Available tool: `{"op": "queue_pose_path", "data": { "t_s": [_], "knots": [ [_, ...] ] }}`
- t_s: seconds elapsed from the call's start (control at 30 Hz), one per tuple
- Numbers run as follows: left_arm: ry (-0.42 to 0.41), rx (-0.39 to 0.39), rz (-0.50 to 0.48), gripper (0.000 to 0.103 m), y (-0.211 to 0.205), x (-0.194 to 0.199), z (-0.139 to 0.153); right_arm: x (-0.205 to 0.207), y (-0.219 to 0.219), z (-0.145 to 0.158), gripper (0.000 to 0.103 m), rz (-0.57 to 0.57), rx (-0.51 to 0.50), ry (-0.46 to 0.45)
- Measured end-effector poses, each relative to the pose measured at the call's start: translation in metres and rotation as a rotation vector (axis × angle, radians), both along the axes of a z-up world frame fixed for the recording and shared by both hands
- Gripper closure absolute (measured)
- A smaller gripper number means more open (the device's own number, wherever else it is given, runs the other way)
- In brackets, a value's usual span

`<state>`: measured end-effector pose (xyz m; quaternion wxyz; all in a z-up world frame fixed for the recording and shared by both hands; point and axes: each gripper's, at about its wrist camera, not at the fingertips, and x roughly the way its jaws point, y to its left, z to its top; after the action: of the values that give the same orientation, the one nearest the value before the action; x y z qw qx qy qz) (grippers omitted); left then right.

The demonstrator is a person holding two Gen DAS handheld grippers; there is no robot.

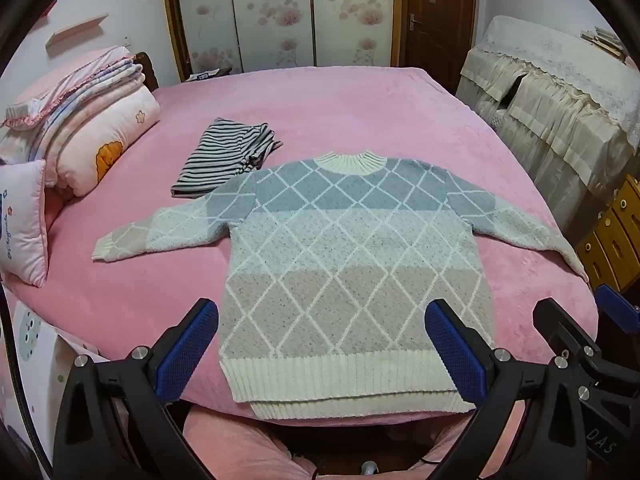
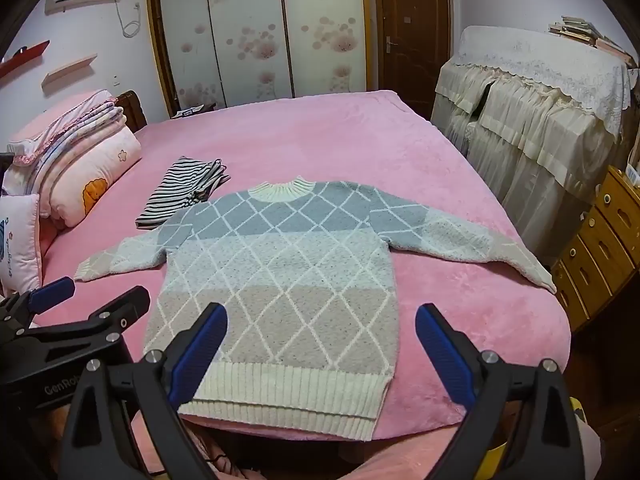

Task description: Fold small clothes

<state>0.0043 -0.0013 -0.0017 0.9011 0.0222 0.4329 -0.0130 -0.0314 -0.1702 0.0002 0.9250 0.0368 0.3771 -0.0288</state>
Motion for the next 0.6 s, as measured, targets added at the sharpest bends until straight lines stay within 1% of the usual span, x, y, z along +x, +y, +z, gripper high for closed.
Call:
{"op": "queue_pose_path", "data": {
  "t_s": [0.1,0.13,0.2,0.23,0.6],
  "knots": [
    [0.002,-0.012,-0.001,0.0,-0.001,0.002,0.0,-0.001,-0.001,-0.001,0.007,-0.001,0.005,0.003],
    [-0.017,-0.022,-0.003,0.0,0.002,-0.007,0.0,-0.002,-0.002,-0.002,0.007,-0.001,0.006,0.004],
    [-0.017,-0.021,-0.004,0.0,0.003,-0.009,0.0,0.0,-0.003,-0.002,0.007,0.001,0.009,0.009],
    [-0.003,-0.018,-0.001,0.0,0.001,-0.004,0.0,0.0,-0.003,-0.002,0.007,0.001,0.01,0.009],
    [0.003,-0.027,0.001,0.0,-0.001,-0.005,-0.004,-0.003,-0.003,-0.004,0.007,0.004,0.022,0.012]
  ]
}}
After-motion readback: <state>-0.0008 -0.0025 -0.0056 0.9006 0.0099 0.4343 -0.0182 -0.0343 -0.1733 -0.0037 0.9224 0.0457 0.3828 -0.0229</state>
